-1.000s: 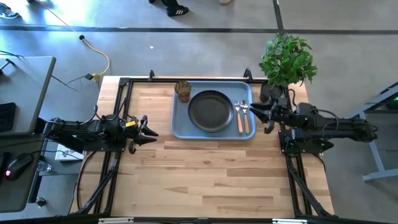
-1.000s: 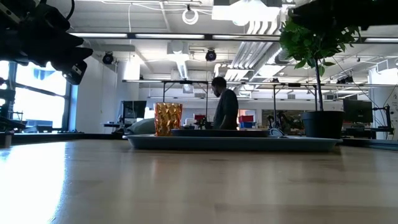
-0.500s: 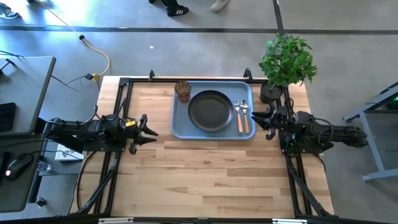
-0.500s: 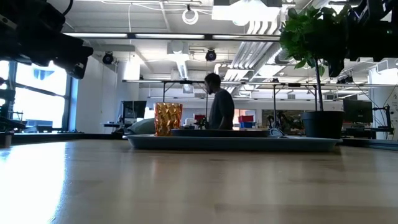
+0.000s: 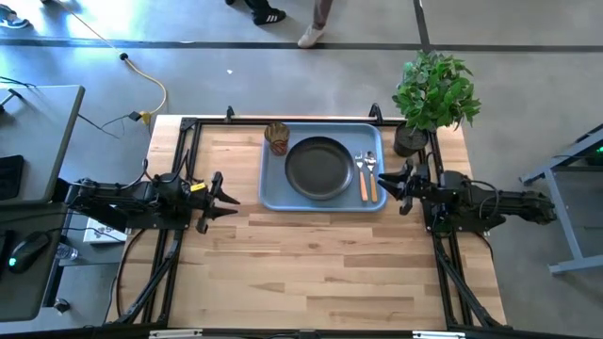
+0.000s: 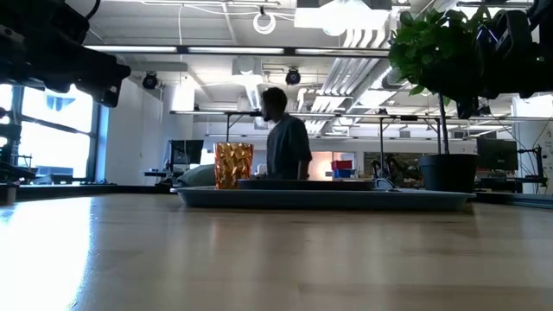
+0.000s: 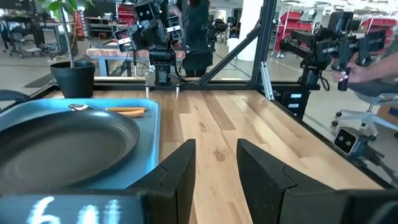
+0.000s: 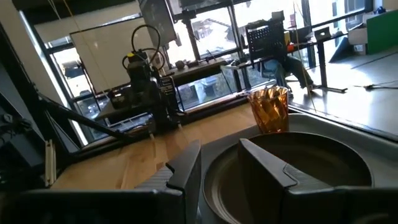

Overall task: Pick and place plate/cup/fork/spoon on tray
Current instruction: Return to Home Position

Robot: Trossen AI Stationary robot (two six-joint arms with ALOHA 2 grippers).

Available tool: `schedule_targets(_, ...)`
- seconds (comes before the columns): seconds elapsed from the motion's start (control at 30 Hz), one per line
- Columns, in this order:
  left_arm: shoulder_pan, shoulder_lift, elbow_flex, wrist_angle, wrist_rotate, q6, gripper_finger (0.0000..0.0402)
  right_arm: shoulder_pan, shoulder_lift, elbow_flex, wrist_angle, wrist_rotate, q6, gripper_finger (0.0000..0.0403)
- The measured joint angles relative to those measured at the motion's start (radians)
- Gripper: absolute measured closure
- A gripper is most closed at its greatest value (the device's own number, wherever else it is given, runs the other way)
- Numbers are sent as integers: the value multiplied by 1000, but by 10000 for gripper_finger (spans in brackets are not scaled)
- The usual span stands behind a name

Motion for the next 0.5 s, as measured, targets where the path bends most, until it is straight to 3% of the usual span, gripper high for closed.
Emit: schedule_targets(0.5,0,0,0,0,0,-17,296,0,0,0,-94,-2,55,304)
